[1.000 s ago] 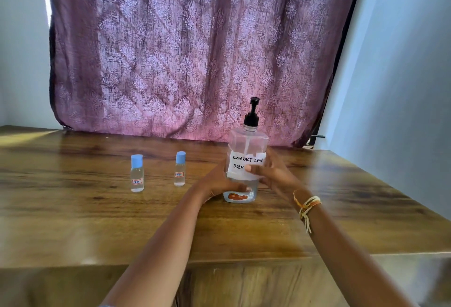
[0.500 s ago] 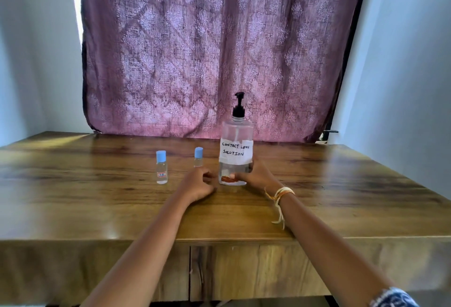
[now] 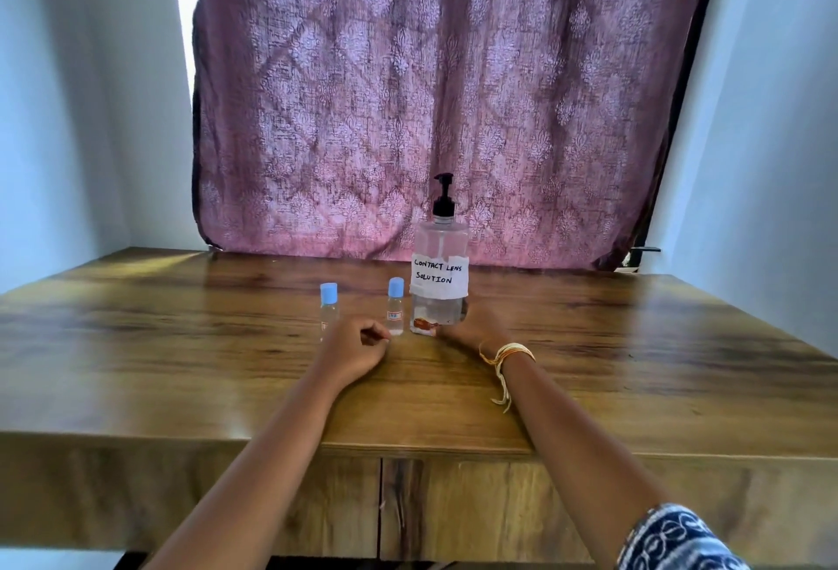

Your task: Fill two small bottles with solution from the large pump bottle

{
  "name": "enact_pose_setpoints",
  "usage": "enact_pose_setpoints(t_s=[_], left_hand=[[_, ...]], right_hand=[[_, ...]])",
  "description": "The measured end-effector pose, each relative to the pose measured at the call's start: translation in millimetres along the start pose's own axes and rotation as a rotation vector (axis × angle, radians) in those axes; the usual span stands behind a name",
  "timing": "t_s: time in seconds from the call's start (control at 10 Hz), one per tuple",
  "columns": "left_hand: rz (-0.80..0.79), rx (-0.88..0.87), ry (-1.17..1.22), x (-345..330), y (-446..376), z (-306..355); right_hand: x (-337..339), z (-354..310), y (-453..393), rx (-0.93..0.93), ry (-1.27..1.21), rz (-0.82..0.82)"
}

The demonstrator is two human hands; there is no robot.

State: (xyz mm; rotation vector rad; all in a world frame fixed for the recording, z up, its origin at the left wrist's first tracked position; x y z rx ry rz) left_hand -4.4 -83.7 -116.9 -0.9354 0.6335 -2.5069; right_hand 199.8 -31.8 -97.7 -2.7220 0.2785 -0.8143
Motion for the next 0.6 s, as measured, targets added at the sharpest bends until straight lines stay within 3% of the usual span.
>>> enact_pose_setpoints(t_s=[0.3,0.6], left_hand=[[-0.117,-0.217,-0.287,-13,15,4],[-0.151,-0.198,-0.455,-6,39,19]], right_hand=[[-7,-5,20,0.055,0.167,0.029],[-6,-6,59,0.069,0.383,0.120]])
Point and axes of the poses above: each hand's wrist, its own y-axis away from the middle knuckle, its own x-axis out of the back of the hand, z = x × y, the point moved 2 cm from there along -y, towards the middle knuckle, and after that the axes turned 14 degrees about z, right-handed, at the moved point
